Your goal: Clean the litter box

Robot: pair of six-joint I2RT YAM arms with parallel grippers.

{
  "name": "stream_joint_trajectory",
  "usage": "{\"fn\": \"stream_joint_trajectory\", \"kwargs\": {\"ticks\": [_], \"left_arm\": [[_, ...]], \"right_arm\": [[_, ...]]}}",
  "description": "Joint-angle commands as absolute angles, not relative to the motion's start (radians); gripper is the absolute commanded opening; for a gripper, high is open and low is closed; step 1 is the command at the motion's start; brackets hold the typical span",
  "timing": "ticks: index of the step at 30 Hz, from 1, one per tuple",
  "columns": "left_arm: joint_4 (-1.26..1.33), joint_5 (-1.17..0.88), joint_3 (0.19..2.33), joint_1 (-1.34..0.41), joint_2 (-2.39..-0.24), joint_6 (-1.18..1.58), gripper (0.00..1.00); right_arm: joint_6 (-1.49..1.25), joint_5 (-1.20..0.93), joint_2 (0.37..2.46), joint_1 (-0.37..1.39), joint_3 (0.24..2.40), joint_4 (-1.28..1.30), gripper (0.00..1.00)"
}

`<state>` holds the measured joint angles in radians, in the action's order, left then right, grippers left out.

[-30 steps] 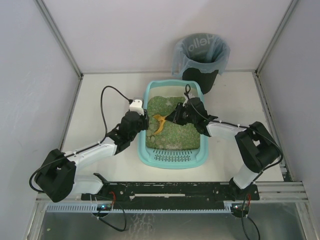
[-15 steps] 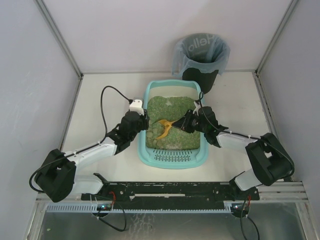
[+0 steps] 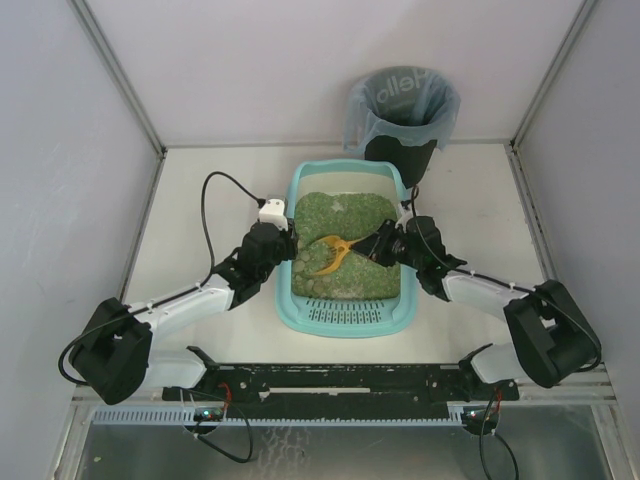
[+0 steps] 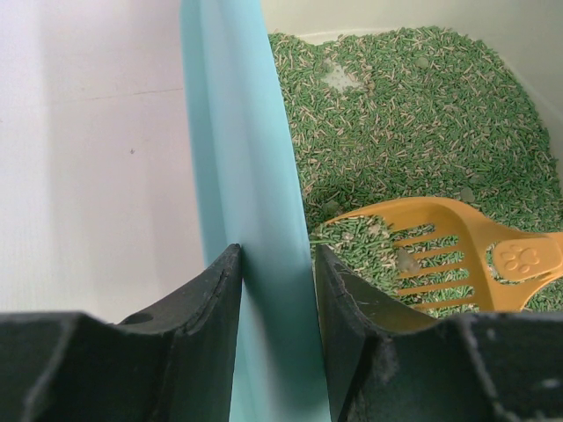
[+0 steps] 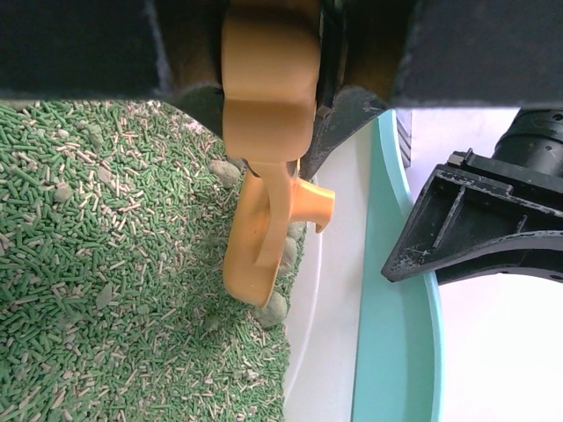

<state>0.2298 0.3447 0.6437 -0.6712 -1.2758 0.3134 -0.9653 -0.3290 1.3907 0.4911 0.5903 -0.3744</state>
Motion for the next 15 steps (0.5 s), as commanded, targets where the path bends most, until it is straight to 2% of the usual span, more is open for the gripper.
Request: {"fn": "stream_joint_trajectory", "kwargs": {"ticks": [1, 8, 15], "left_arm": [[0.264, 0.269, 0.712, -0.686, -1.282, 0.334, 0.41], [0.264, 0.270, 0.711, -0.686, -1.282, 0.334, 0.41], [0.264, 0.267, 0.712, -0.686, -1.282, 0.336, 0.41]], "right_arm": [[-0.983, -0.324, 1.320, 0.475, 0.585, -0.460, 0.00], [-0.978, -0.328, 1.252, 0.443, 0.552, -0.459, 0.00], [-0.949, -0.367, 1.092, 0.351, 0.493, -0.456, 0.00]]}}
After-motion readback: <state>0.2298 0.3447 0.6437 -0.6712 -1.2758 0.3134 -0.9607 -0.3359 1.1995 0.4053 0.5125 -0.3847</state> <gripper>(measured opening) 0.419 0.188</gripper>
